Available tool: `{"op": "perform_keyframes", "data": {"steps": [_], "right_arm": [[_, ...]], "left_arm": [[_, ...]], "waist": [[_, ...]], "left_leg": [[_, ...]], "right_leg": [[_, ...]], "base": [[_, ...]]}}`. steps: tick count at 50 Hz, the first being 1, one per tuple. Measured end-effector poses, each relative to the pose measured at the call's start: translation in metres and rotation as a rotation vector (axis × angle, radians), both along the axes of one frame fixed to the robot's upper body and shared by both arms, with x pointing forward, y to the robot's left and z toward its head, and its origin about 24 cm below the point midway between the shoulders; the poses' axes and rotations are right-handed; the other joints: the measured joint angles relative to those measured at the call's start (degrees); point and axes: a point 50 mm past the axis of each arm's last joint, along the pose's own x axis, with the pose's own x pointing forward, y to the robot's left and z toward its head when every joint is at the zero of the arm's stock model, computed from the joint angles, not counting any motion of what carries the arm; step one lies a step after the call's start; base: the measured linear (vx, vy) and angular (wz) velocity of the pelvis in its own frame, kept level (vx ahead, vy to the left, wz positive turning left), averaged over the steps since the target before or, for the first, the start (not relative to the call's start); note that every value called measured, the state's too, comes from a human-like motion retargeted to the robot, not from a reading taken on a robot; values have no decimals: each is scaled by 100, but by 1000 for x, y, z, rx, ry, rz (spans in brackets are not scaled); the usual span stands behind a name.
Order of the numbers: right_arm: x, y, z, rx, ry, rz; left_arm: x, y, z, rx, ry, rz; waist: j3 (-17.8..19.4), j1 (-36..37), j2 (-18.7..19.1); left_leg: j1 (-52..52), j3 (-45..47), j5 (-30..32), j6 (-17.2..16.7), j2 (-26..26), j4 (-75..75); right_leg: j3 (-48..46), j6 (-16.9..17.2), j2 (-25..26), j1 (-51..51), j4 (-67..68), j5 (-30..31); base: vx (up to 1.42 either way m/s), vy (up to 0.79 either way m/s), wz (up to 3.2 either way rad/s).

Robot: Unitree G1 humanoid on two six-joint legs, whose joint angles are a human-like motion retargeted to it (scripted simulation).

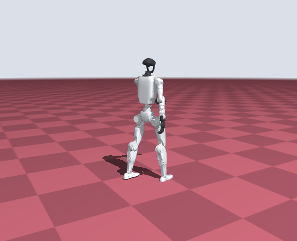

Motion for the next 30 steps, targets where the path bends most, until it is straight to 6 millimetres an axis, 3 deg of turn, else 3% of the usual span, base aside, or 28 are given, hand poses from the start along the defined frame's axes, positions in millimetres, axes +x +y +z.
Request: {"op": "perform_keyframes", "data": {"steps": [2,3,5,6,8,10,12,13,14,15,18,20,23,25,27,28,30], "right_arm": [[50,-15,4,-53,-141,0],[78,-24,10,-81,-220,-13],[137,-48,30,-154,-363,-22],[172,-62,48,-213,-470,-44],[241,-84,95,-305,-725,-137],[301,-96,154,-354,-1057,-302],[344,-96,211,-324,-1328,-441],[358,-98,240,-351,-1473,-532],[371,-93,264,-310,-1587,-539],[383,-83,287,-236,-1686,-495],[403,-62,340,-189,-1879,-337],[411,-49,365,-194,-1936,-222],[418,-36,379,-191,-1956,-174],[420,-28,374,-153,-1945,-211],[420,-19,354,-110,-1891,-251],[419,-15,338,-91,-1845,-260],[411,-7,301,-69,-1772,-295]], "left_arm": [[-49,21,-71,226,278,-56],[-83,37,-103,345,442,-82],[-165,77,-151,440,821,-53],[-202,99,-162,368,949,82],[-276,141,-169,188,1104,428],[-341,179,-159,52,1088,783],[-397,204,-143,66,1113,926],[-419,218,-132,133,1076,1010],[-437,224,-123,155,1110,989],[-454,226,-116,148,1183,918],[-493,238,-93,164,1249,962],[-512,240,-83,125,1278,1042],[-528,229,-83,40,1312,1143],[-527,216,-93,-20,1330,1163],[-512,203,-109,-75,1319,1172],[-500,198,-118,-92,1300,1183],[-464,195,-134,-76,1163,1265]], "waist": [[81,817,-221],[138,1144,-344],[-95,1344,-566],[-267,1318,-614],[-431,1342,-713],[-470,1485,-692],[-489,1813,-773],[-377,2071,-725],[-429,2180,-840],[-565,2216,-1037],[-582,2453,-1267],[-561,2567,-1321],[-555,2592,-1317],[-565,2521,-1300],[-465,2476,-1343],[-346,2503,-1387],[64,2701,-1408]], "left_leg": [[-211,70,172,38,-309,637],[-529,303,190,-4,-490,1348],[-2372,1338,-251,-285,-520,4263],[-3314,1970,-553,-204,-135,5700],[-4655,3023,-1280,218,690,8154],[-5493,3489,-1859,596,1428,10083],[-6040,3663,-2065,545,1743,11185],[-6088,3663,-2137,210,1906,11569],[-6422,3672,-2134,295,1861,11815],[-6900,3686,-2094,591,1712,11993],[-7274,3770,-2109,711,1844,12009],[-7233,3883,-2161,902,2107,11734],[-6771,4176,-2238,1139,2402,10630],[-6226,4474,-2266,1163,2437,9398],[-5211,5125,-2249,1048,2243,7467],[-4490,5604,-2190,902,1999,6170],[-2714,6599,-1434,662,991,2729]], "right_leg": [[40,26,-217,302,-324,401],[23,-12,-375,437,-397,494],[-240,-180,-648,290,-445,537],[-430,-246,-695,133,-424,460],[-747,-311,-784,55,-450,277],[-958,-296,-700,235,-619,151],[-991,-250,-671,363,-775,133],[-983,-163,-604,545,-793,75],[-1034,-181,-656,505,-812,85],[-1114,-251,-767,355,-832,130],[-1333,-207,-796,366,-791,87],[-1462,-195,-724,404,-711,18],[-1625,-200,-586,465,-506,-125],[-1732,-160,-511,527,-378,-188],[-1814,-32,-561,656,-228,-219],[-1826,75,-647,763,-138,-225],[-1733,346,-882,1115,91,-243]], "base": [[31,-29,-21],[23,-27,32],[14,-22,134],[13,-17,182],[22,-14,138],[30,-14,59],[35,-11,-5],[36,-9,-4],[27,-8,45],[20,-8,89],[28,-7,73],[30,-5,54],[30,0,53],[32,5,57],[38,11,41],[45,19,6],[50,31,-19]]}}
